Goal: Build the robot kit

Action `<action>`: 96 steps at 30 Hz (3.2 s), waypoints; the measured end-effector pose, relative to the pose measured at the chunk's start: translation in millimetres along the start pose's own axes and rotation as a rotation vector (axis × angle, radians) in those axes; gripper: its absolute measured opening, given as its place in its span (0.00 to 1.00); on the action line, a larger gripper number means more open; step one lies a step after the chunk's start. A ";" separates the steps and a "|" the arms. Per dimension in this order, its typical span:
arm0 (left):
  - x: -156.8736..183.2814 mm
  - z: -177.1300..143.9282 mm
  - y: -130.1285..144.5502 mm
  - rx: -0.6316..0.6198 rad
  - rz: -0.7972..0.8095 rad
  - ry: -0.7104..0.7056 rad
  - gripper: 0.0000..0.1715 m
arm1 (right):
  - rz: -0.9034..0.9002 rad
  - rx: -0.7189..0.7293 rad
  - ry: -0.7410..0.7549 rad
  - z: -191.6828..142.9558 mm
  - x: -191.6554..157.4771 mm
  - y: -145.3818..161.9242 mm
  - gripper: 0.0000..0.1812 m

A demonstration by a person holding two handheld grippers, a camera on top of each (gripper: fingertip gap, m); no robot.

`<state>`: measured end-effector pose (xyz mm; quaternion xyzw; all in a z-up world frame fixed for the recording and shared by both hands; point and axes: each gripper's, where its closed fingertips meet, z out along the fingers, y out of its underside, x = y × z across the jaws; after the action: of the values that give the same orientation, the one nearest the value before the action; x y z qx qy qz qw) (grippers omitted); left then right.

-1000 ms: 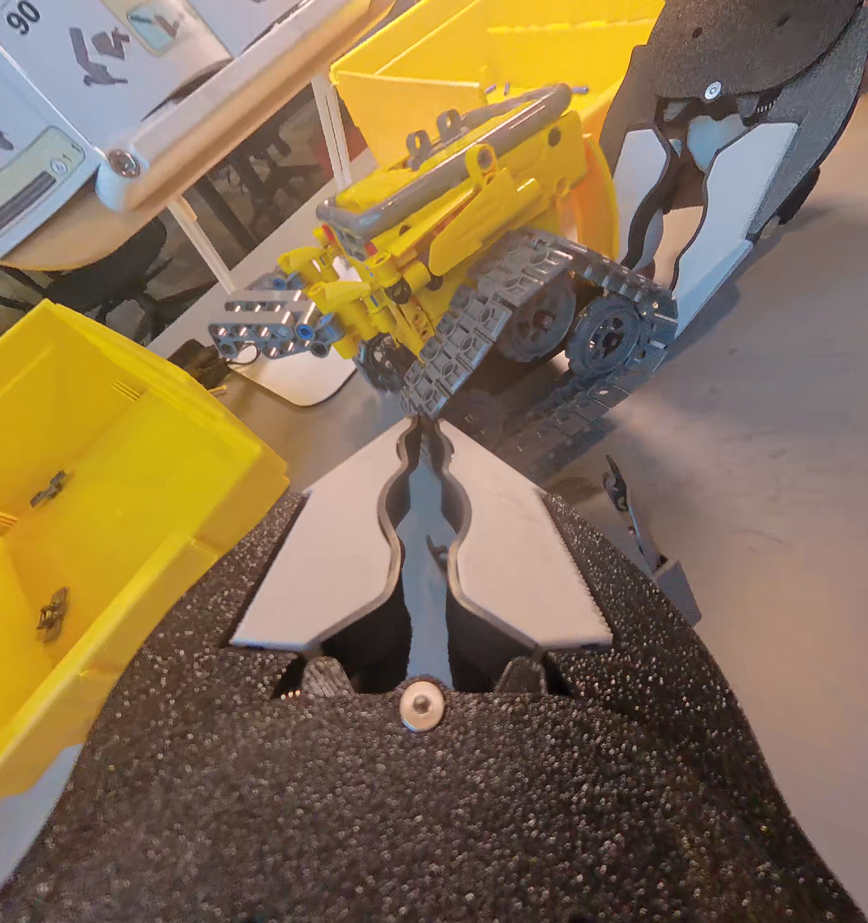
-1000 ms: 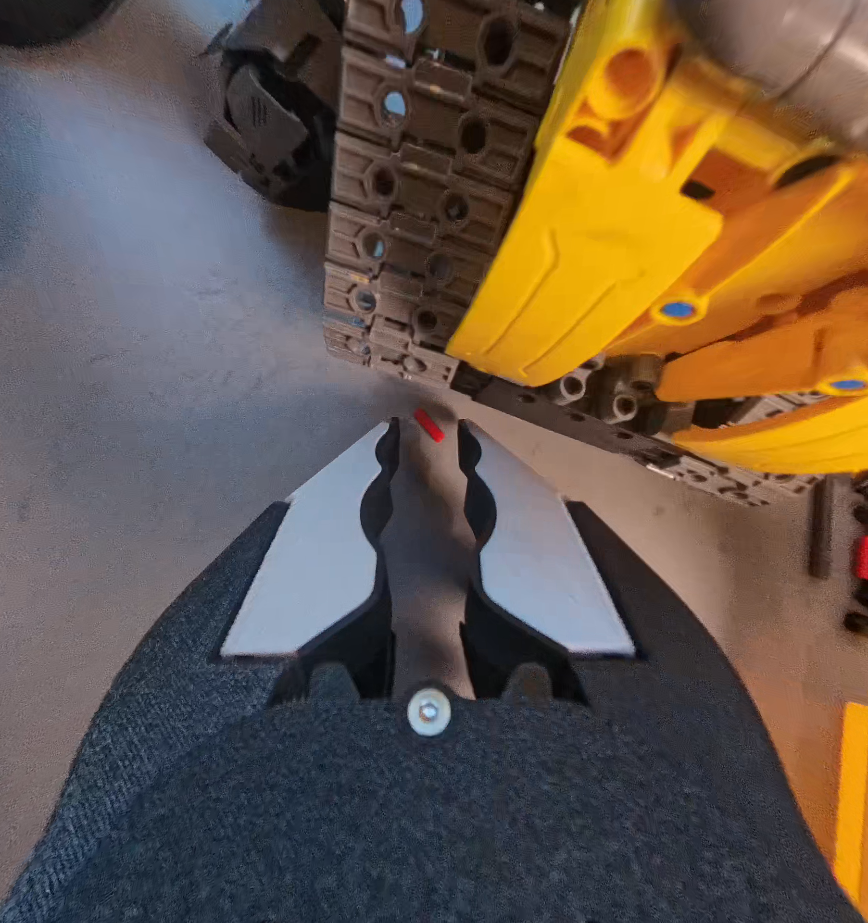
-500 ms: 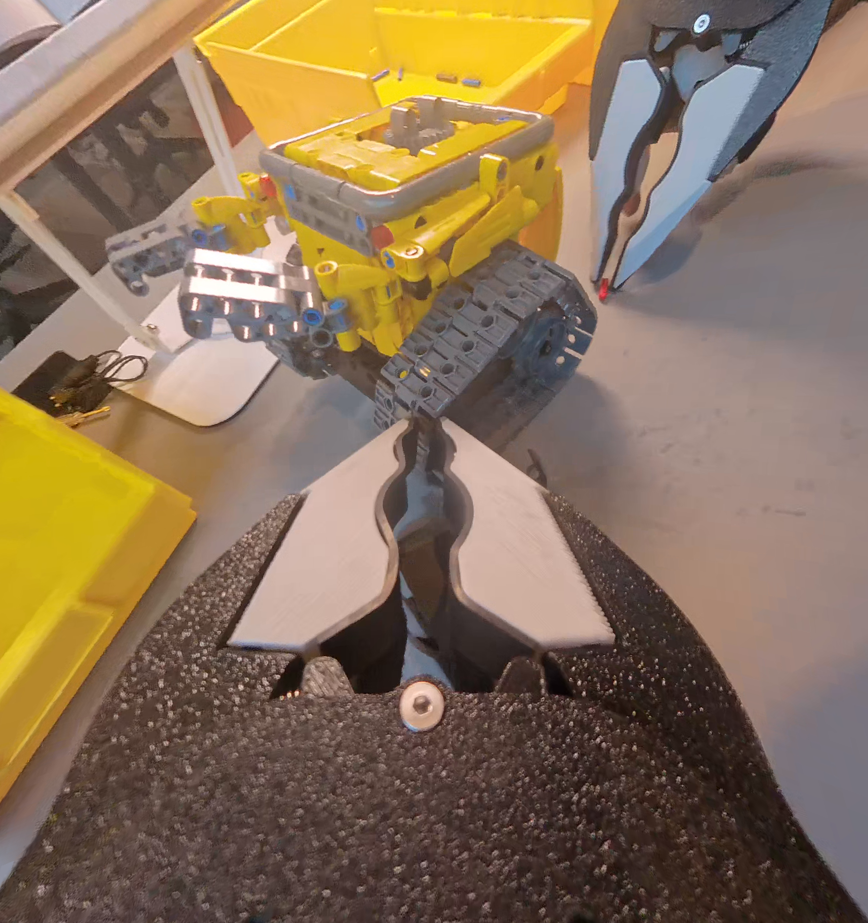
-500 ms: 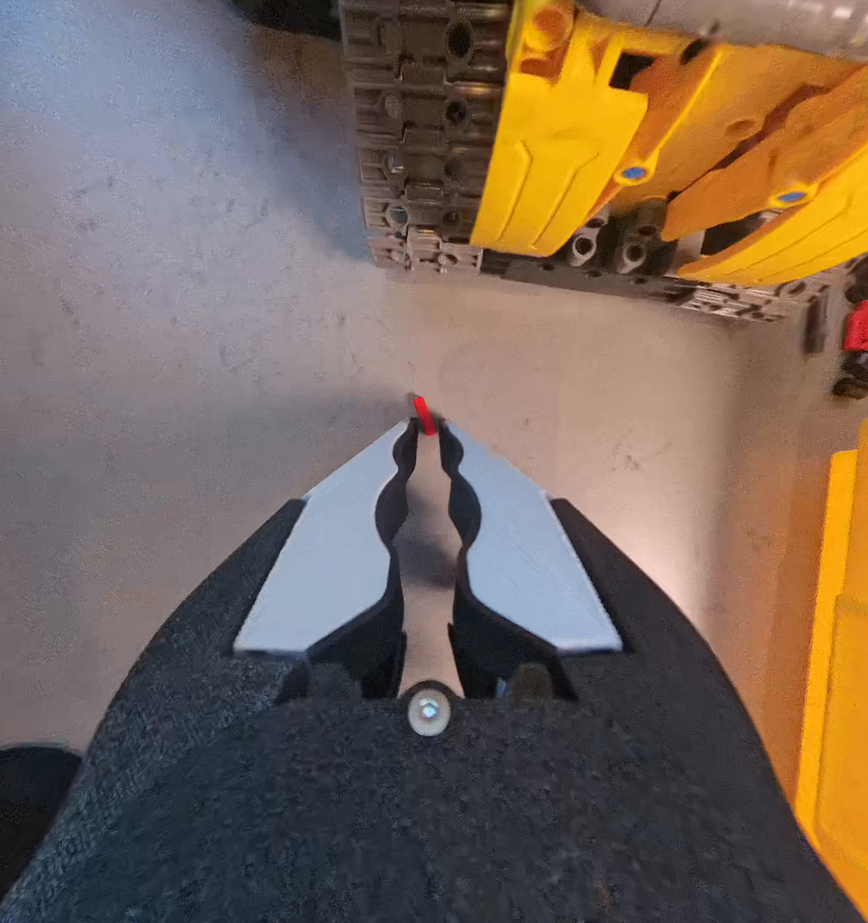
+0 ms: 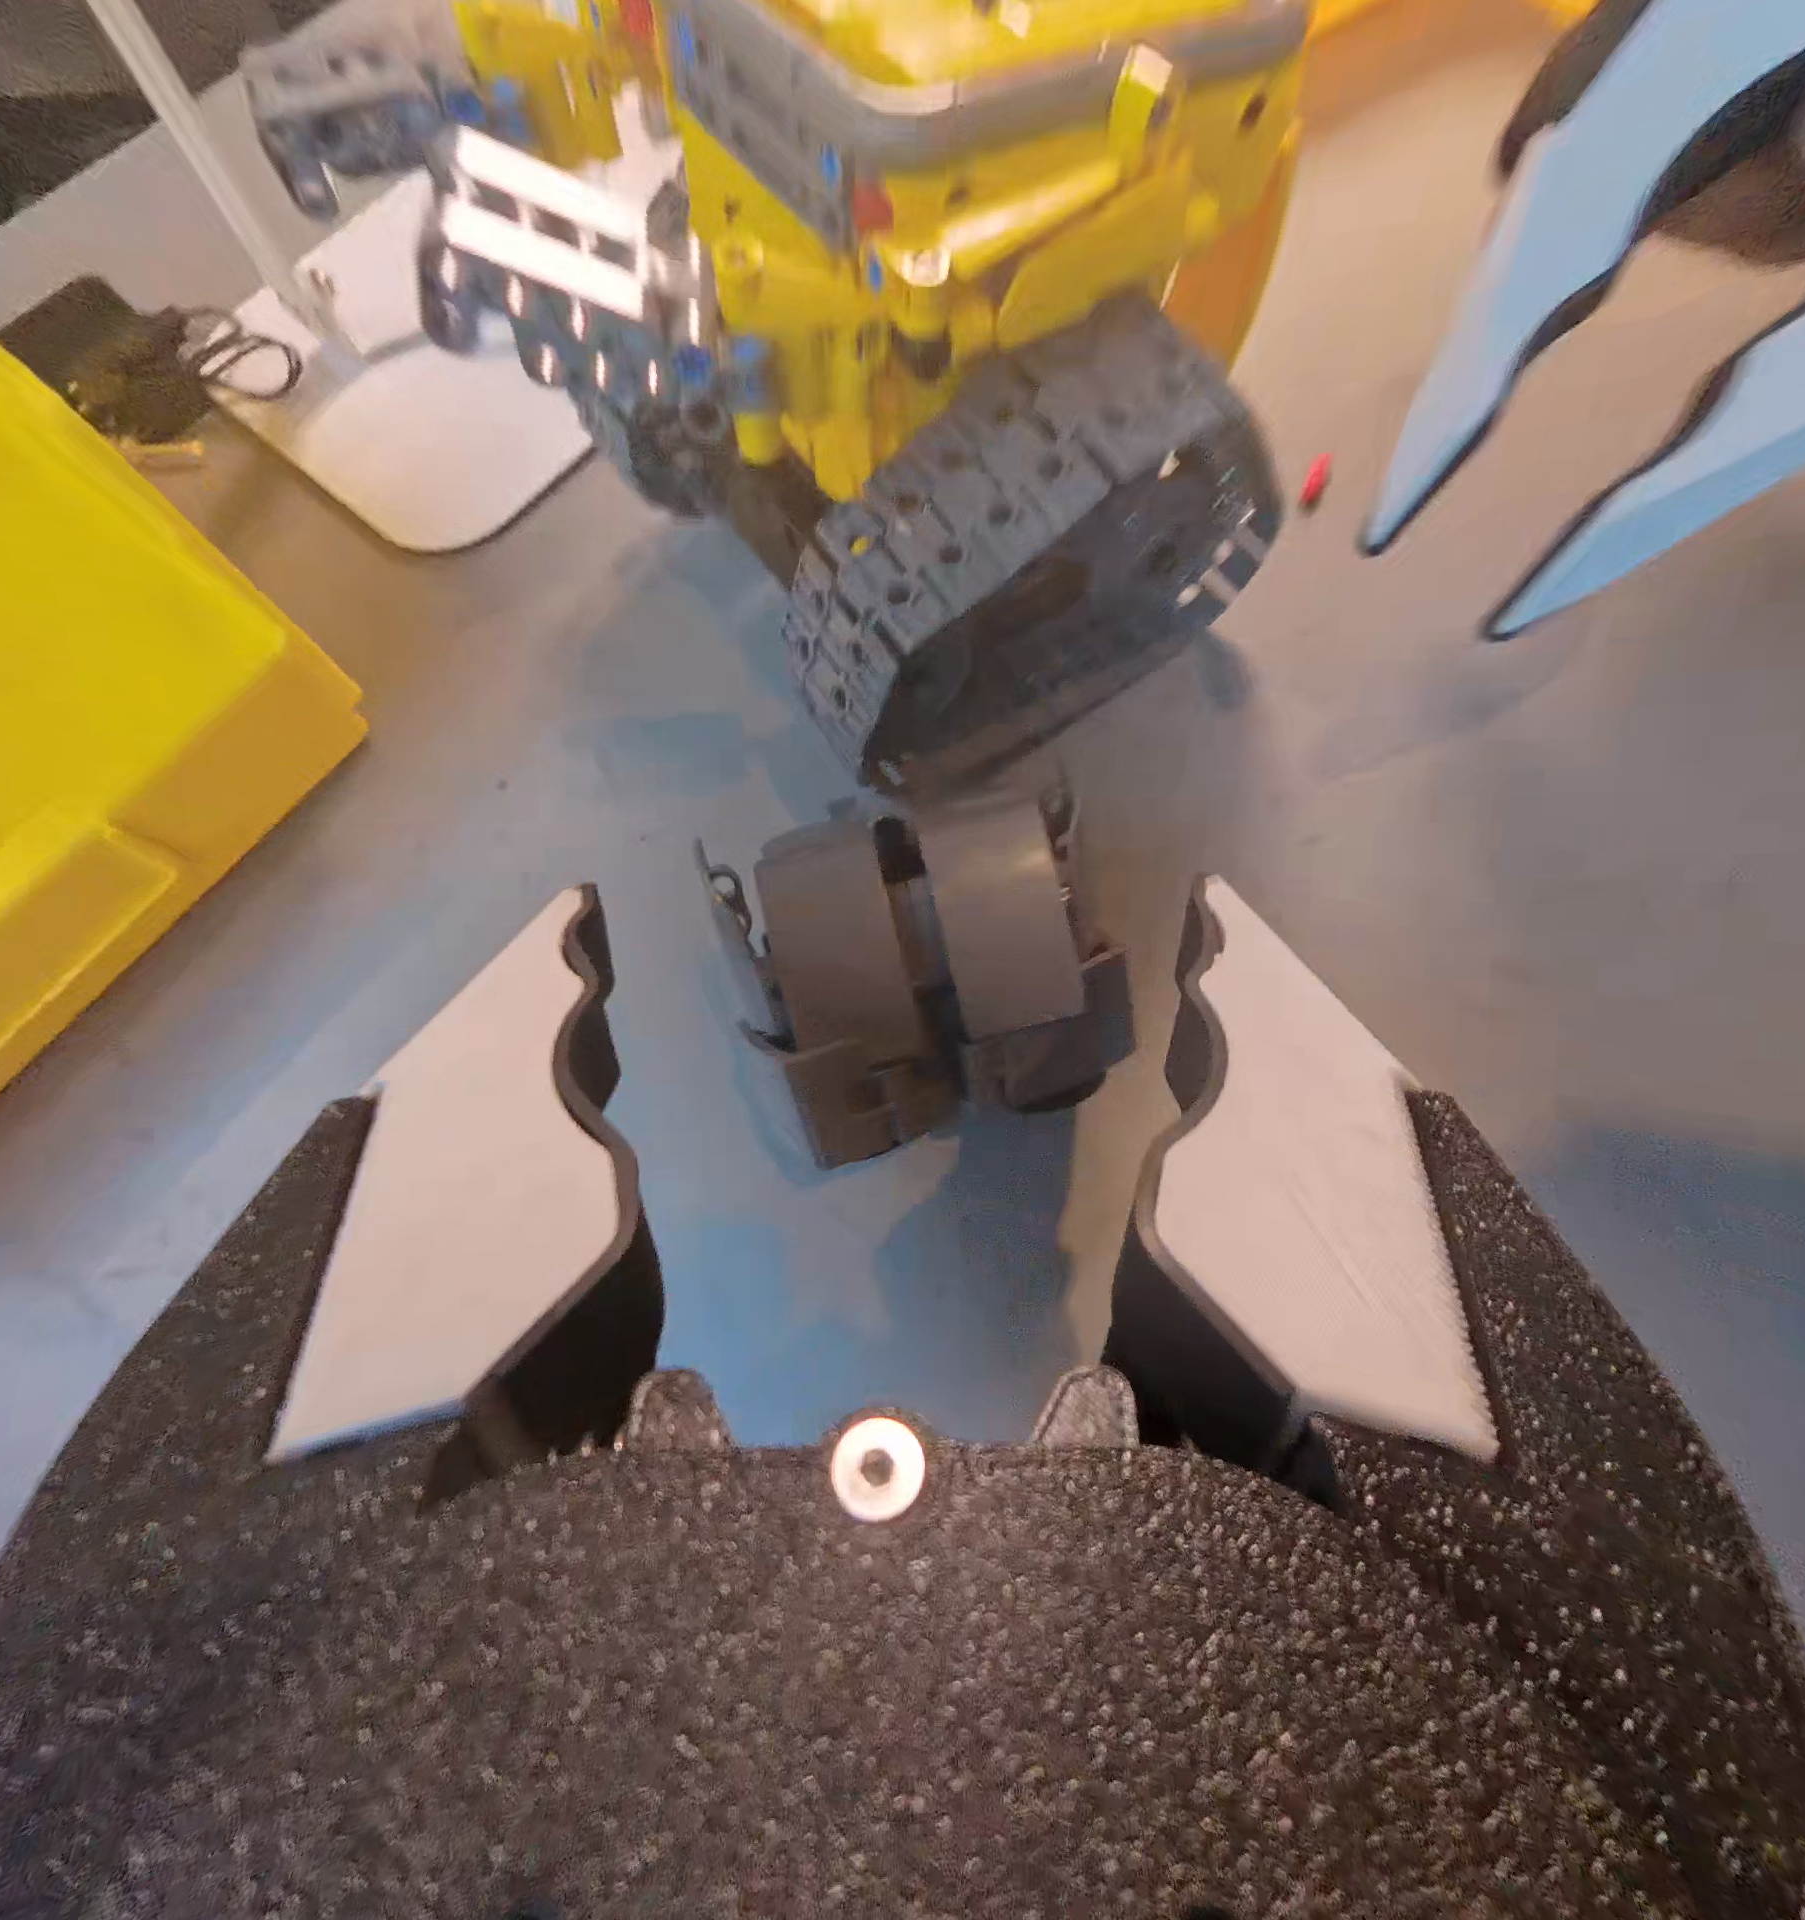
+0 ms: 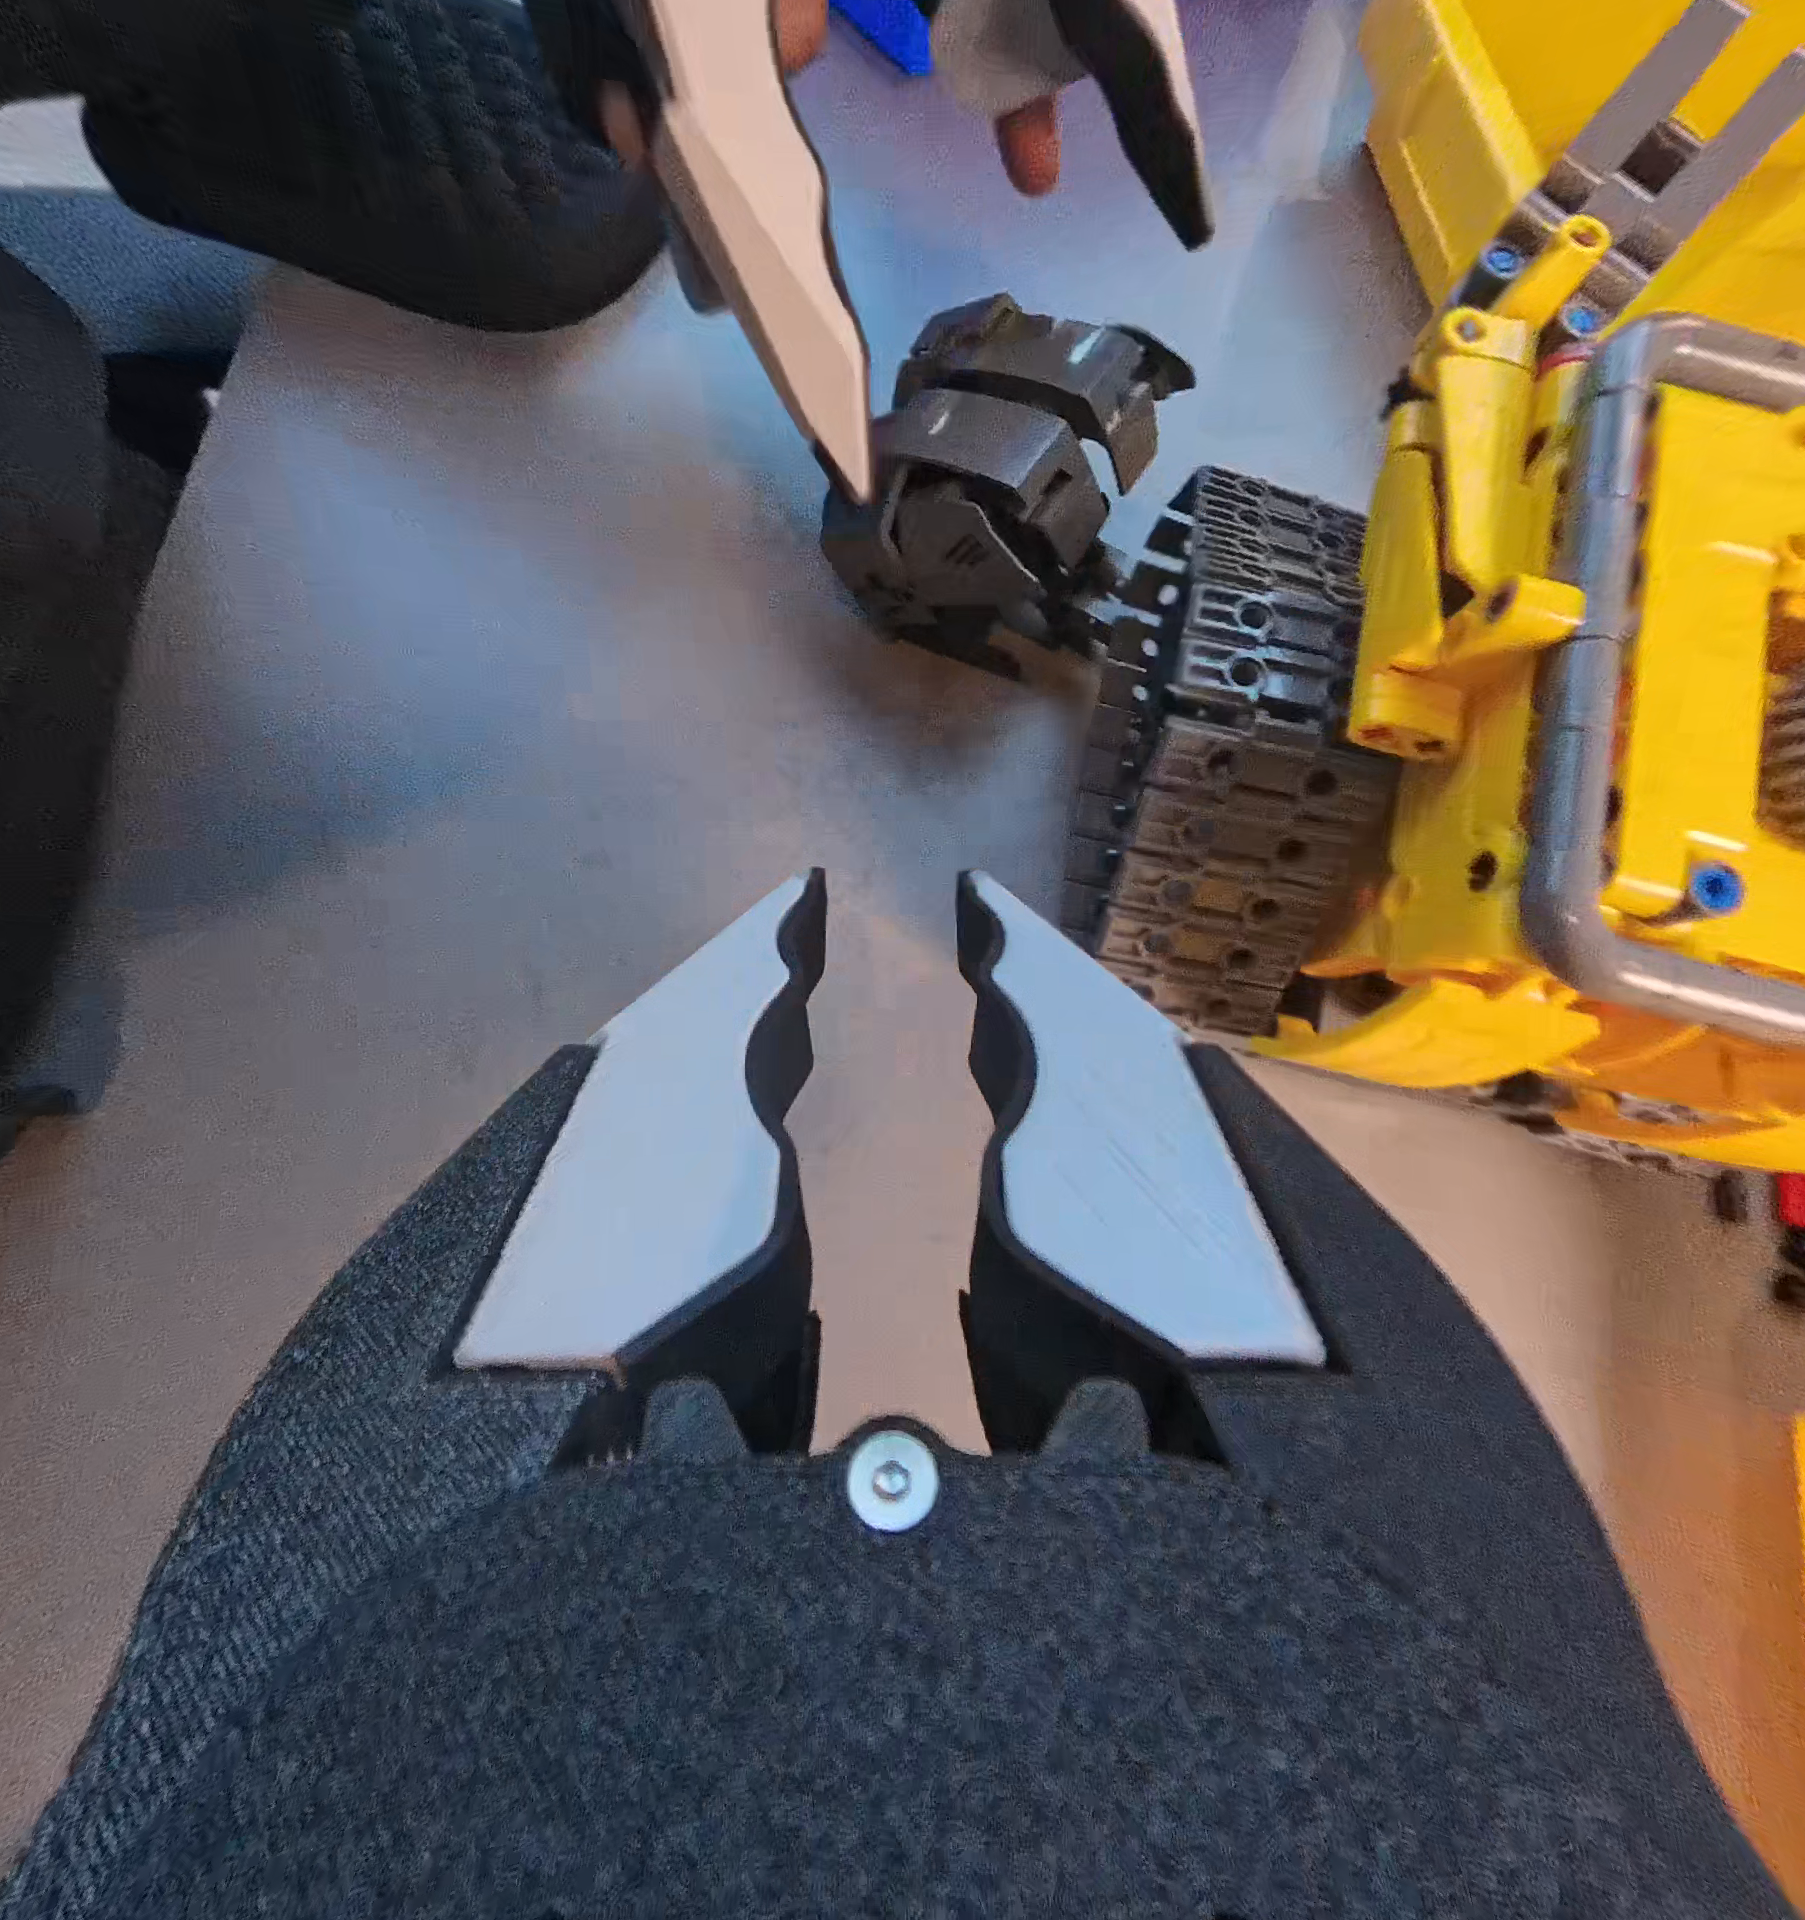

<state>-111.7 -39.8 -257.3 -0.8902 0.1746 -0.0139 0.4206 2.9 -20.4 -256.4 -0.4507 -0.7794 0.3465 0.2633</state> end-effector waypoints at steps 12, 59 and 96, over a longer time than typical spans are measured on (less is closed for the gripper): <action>7.2 -46.5 5.1 0.211 -0.348 0.670 0.49 | -0.046 0.185 0.049 4.6 -21.5 -32.5 0.14; 8.9 -52.5 -108.0 0.663 0.464 -0.341 0.22 | -0.154 0.419 0.711 -48.9 13.9 -109.1 0.00; 23.0 -25.8 -110.0 0.631 -0.871 0.647 0.23 | -0.077 0.558 0.742 -39.5 33.7 -119.9 0.00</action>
<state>-61.7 -1.9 -160.6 -0.6632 -0.0980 -0.5037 0.5448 -46.2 -21.0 -135.4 -0.4271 -0.5257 0.3481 0.6481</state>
